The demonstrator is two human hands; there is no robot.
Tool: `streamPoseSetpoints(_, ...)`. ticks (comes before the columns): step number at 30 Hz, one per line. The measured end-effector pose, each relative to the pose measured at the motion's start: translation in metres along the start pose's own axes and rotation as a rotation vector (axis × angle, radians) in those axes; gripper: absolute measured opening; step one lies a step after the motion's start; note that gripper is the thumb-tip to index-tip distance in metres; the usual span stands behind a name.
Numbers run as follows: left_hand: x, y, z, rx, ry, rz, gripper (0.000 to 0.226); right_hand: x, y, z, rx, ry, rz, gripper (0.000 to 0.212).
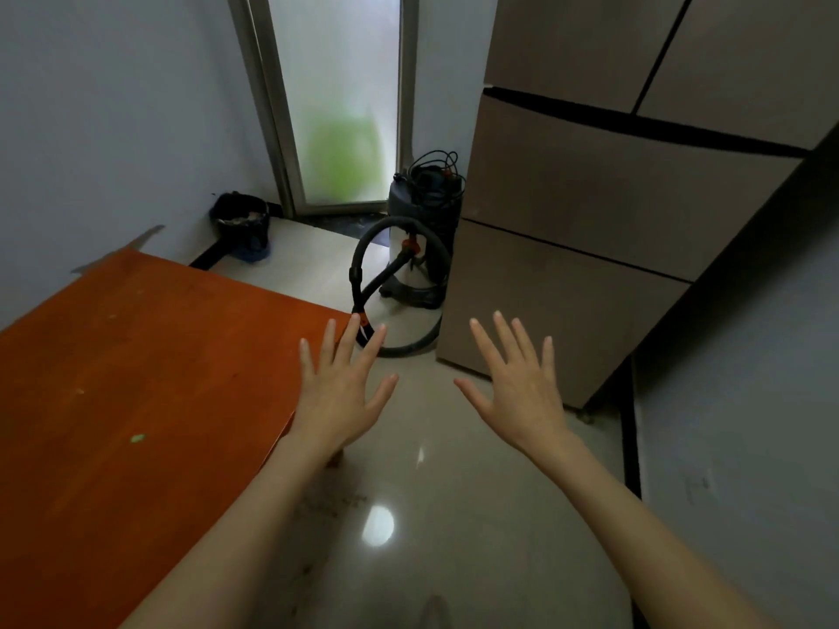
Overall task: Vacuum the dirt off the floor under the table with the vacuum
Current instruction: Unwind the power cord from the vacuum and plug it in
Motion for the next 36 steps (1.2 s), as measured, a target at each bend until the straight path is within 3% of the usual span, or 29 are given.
streamPoseSetpoints(14, 0.049, 0.03, -0.252, 0.049, -0.133, 0.065, 0.065, -0.024, 0.033, -0.286, 0.031, -0.17, -0.023, 0.073)
streamPoseSetpoints(24, 0.102, 0.022, -0.423, 0.003, -0.112, 0.098, 0.074, -0.012, 0.043, -0.465, 0.071, -0.164, -0.007, 0.072)
streamPoseSetpoints(36, 0.15, 0.063, -0.599, 0.091, -0.267, 0.135, 0.085, -0.03, 0.101, -0.677, 0.187, -0.144, -0.063, 0.069)
Point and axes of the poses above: each hand's wrist, its own z-axis away from the middle knuckle, its own y-axis out of the palm, x = y × z, the point moved 5 cm from there along -z, towards the middle knuckle, and after that the axes turned 3 degrees about z, right-handed, at the moved point
